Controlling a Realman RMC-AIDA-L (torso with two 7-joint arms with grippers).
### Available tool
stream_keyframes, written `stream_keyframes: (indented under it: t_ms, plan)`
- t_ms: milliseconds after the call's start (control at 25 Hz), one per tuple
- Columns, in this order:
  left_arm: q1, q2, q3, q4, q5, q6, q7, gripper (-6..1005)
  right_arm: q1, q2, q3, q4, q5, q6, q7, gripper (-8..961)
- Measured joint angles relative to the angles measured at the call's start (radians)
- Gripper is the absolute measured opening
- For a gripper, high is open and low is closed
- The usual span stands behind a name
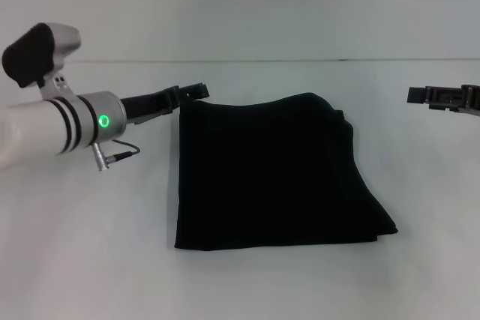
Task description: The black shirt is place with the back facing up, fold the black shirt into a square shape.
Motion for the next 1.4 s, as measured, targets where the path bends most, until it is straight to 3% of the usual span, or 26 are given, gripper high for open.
stream_keyframes:
  t_ms: [360,920,1120,1240,1400]
  plan:
    - [-0.005,-0.029,0.054,0.0,0.0,-0.056,-0.005,949,-0.015,-0.001,-0.005,0.0,-0.004,0.011,-0.004,746]
    - [-0.016,-0.03,0.08,-0.009,0.0,-0.055,0.002,948,-0.017,-0.004,-0.007,0.0,-0.004,0.025,-0.006,690]
    - [-0.012,-0.036,0.082,-0.002,-0.004,-0.059,0.015,804,-0.017,-0.003,-0.007,0.0,-0.004,0.03,-0.012,680]
    - [-0.012,-0.037,0.079,0.001,-0.007,-0.064,0.016,607,-0.018,-0.001,-0.008,0.0,-0.005,0.035,-0.014,680]
    - [-0.013,-0.038,0.079,0.007,-0.007,-0.066,0.016,421,-0.018,0.0,-0.009,0.0,-0.006,0.041,-0.014,681]
